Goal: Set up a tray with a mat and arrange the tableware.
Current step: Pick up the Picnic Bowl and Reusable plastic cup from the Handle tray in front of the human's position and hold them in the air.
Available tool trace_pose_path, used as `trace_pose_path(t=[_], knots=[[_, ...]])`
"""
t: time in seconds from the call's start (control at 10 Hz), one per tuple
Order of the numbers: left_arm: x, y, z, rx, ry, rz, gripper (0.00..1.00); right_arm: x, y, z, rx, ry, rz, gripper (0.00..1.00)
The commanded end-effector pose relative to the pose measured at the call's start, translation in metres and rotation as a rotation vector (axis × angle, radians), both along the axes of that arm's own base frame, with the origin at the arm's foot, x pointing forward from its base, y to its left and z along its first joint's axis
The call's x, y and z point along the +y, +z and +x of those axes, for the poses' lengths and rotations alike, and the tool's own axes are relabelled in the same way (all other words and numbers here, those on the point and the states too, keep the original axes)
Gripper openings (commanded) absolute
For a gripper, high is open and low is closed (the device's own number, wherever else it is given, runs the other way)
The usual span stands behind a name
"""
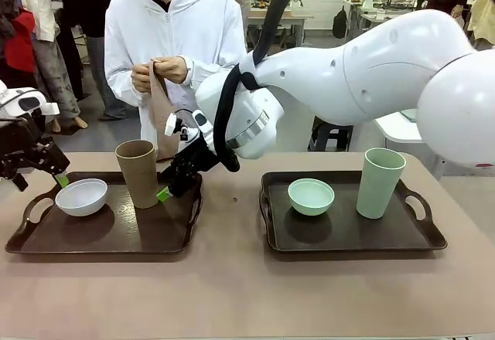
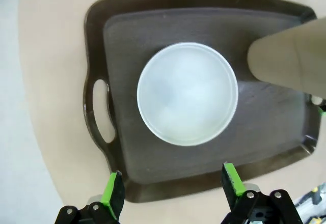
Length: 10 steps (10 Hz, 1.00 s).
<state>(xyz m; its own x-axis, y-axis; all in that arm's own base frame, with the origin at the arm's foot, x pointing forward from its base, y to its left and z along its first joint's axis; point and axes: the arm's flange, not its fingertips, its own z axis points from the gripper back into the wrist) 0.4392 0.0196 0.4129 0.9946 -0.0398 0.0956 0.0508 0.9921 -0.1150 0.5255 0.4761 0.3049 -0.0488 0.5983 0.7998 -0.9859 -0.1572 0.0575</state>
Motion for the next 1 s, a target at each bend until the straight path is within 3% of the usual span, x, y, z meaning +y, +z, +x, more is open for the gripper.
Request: trace_pose_path(t=[0.0,0.5,0.9], knots=[[0.001,-0.007,0.006,-0.019,0.030,0.048,1.00,0.016,0.000,0.015,0.019,0.010,0.018,1.00],[-0.002,-0.028,0.007,-0.043,0.000,0.067,1.00,0.018,-0.018,0.037,0.044,-0.102,-0.009,1.00],[-0.003,-0.038,0.010,-0.034,-0.007,0.072,1.00,0.021,-0.019,0.049,0.031,-0.113,0.025,1.00]])
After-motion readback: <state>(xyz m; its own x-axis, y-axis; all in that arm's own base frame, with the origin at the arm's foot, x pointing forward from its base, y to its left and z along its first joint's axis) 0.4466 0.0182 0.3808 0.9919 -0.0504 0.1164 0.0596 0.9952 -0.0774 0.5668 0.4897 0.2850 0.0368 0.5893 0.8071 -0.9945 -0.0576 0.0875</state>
